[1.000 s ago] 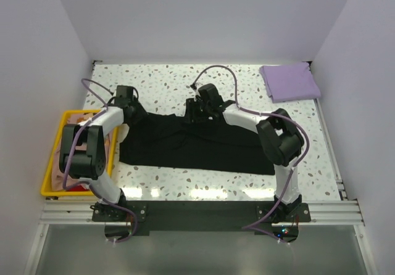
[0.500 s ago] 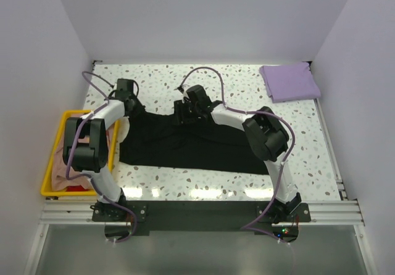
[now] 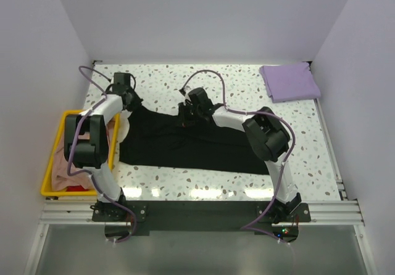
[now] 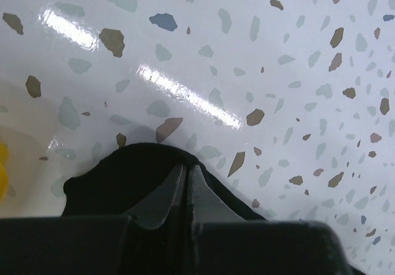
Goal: Fold and stack the t-shirts
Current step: Fold the tshirt
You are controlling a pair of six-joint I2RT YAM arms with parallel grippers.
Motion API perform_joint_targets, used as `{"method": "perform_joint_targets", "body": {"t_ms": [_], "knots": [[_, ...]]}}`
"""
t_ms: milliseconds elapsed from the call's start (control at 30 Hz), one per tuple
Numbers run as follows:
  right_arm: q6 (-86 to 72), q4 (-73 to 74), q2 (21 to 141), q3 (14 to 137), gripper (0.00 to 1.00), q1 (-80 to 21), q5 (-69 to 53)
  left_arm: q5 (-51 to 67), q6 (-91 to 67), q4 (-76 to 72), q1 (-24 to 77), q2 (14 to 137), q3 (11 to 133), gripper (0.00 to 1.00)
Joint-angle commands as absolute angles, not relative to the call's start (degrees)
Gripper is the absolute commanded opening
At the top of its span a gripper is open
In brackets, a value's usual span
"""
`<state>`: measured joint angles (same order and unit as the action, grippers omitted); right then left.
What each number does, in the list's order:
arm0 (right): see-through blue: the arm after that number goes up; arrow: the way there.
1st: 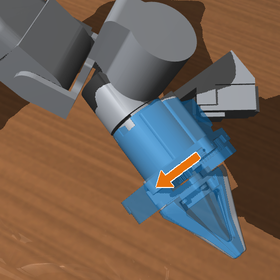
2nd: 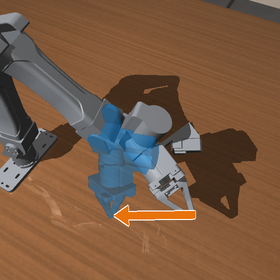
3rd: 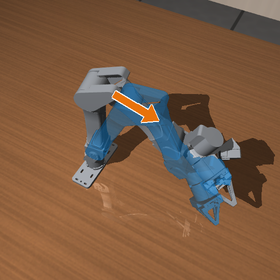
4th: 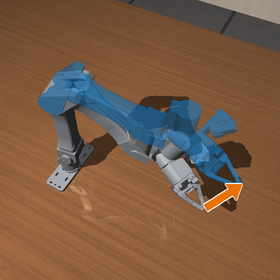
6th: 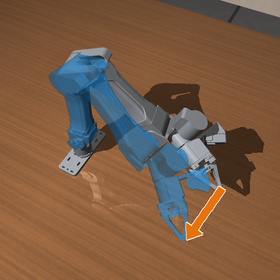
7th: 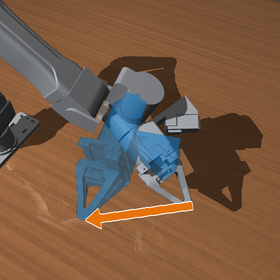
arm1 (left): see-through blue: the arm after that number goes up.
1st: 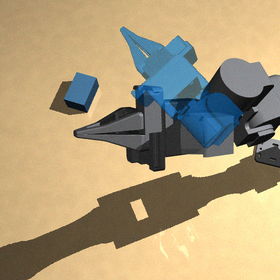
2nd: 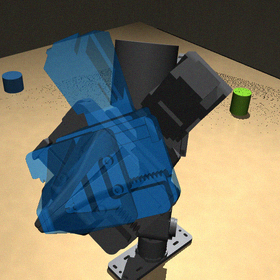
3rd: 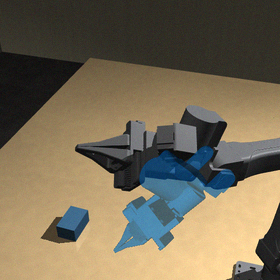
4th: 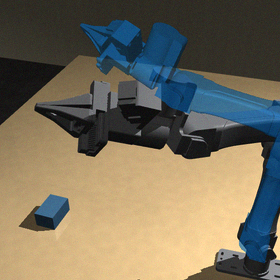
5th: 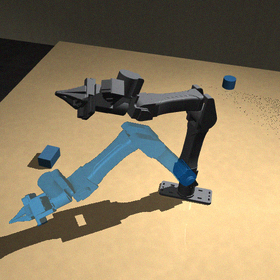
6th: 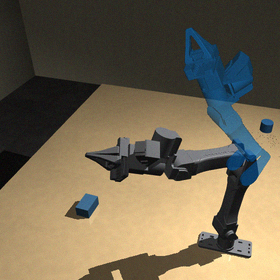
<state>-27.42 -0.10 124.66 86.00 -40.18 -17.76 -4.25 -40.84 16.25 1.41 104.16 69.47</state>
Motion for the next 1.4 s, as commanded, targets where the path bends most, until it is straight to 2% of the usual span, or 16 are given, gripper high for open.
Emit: {"method": "perform_joint_targets", "body": {"t_ms": [0,433,500,567,600,667,733,867,1033,1200,1367], "knots": [[-29.0,-4.4,119.0,83.3,0.12,-40.5,-20.0,-3.3,-39.6,16.2,0.3,104.9,73.1,0.0],[-31.9,-10.1,116.5,75.9,0.13,-41.1,-22.9,0.0,-38.1,18.2,0.0,107.7,77.2,0.01],[-31.6,-10.4,116.6,75.1,0.18,-41.4,-22.9,2.1,-37.5,18.5,-0.4,108.3,77.7,0.11],[-31.0,-10.3,116.8,75.0,0.25,-41.4,-23.1,2.8,-37.2,18.5,-1.5,108.3,78.1,0.28],[-30.7,-10.0,116.9,74.9,0.34,-41.4,-22.9,3.5,-36.8,18.5,-1.5,108.0,78.1,0.41],[-29.8,-9.3,116.6,74.7,0.43,-41.4,-21.9,4.0,-36.8,18.2,-1.6,106.5,77.7,0.5],[-29.5,-9.0,116.0,74.7,0.5,-41.4,-21.3,4.3,-36.3,18.5,-1.7,105.3,77.7,0.55],[-30.4,-8.6,114.6,74.6,0.52,-41.3,-19.2,3.4,-35.9,20.5,-1.6,101.2,76.0,0.55],[-33.9,-7.3,113.9,74.8,0.52,-41.2,-14.7,2.2,-36.3,20.3,-1.1,96.4,69.5,0.44],[-36.4,-5.6,113.7,75.3,0.52,-41.0,-11.0,1.6,-36.1,19.7,-0.5,94.8,63.7,0.37],[-38.1,-3.7,114.8,77.4,0.52,-40.6,-8.6,2.7,-36.1,18.0,1.7,96.5,61.7,0.37]]}}
